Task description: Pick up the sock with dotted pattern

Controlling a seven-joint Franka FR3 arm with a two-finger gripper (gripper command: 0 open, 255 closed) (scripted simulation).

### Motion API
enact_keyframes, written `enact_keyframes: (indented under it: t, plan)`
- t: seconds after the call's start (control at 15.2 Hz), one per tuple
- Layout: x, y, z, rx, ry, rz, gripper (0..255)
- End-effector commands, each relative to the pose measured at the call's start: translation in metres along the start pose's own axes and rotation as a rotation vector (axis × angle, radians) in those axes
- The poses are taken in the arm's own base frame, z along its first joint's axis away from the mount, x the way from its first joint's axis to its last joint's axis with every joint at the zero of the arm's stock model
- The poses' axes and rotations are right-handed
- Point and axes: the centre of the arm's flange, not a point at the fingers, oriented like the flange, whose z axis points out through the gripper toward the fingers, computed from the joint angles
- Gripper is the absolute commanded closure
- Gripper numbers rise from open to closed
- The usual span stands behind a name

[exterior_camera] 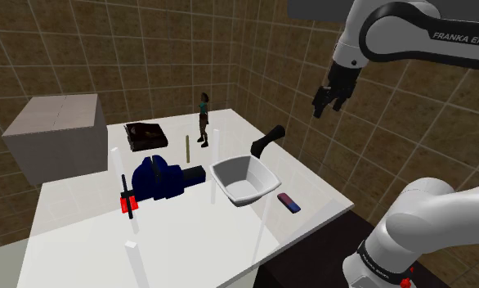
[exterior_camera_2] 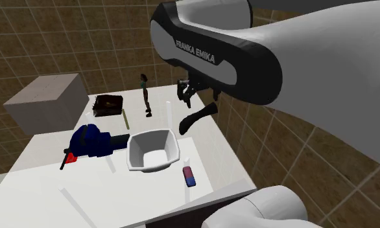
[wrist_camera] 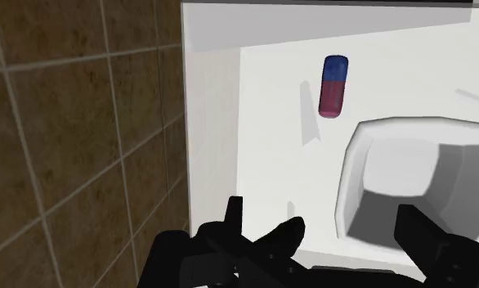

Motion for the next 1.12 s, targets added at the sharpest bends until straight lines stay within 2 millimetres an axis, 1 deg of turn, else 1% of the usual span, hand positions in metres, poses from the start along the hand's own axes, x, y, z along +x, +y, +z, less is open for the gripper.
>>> enact_keyframes:
  t: [0.0,0.26,0.53,0.79,1.06]
  plan:
    - [0.0,0.0,0.0,0.0,0.0,0.0,0]
    - [0.031,0.032,0.034,0.011,-0.023,-0.148,0]
    - [0.065,0.059,0.068,0.022,-0.045,-0.296,0]
    - [0.102,0.08,0.104,0.034,-0.068,-0.444,0]
    - [0.14,0.096,0.141,0.045,-0.091,-0.592,0]
